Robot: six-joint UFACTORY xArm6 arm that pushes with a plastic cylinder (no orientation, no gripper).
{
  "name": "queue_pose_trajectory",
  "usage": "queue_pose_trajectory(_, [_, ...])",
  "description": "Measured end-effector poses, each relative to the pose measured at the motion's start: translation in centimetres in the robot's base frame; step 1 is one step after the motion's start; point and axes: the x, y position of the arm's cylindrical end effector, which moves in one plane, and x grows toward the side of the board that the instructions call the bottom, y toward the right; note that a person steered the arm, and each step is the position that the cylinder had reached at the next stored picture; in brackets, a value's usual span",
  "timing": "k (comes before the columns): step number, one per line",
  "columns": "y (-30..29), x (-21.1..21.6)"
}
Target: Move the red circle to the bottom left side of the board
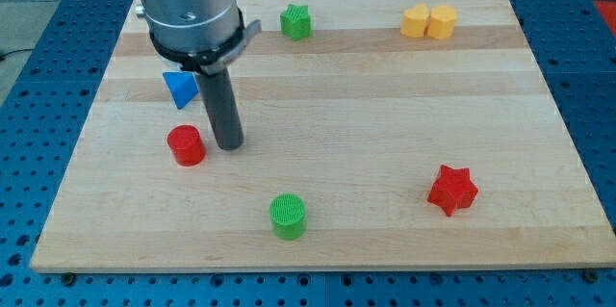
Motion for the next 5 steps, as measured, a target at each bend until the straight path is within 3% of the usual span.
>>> queue_pose_trajectory(2, [-9.1, 5.5])
queue_pose_trajectory(3, [-3.2, 4.6])
queue_pose_trajectory(5, [19.3, -2.7])
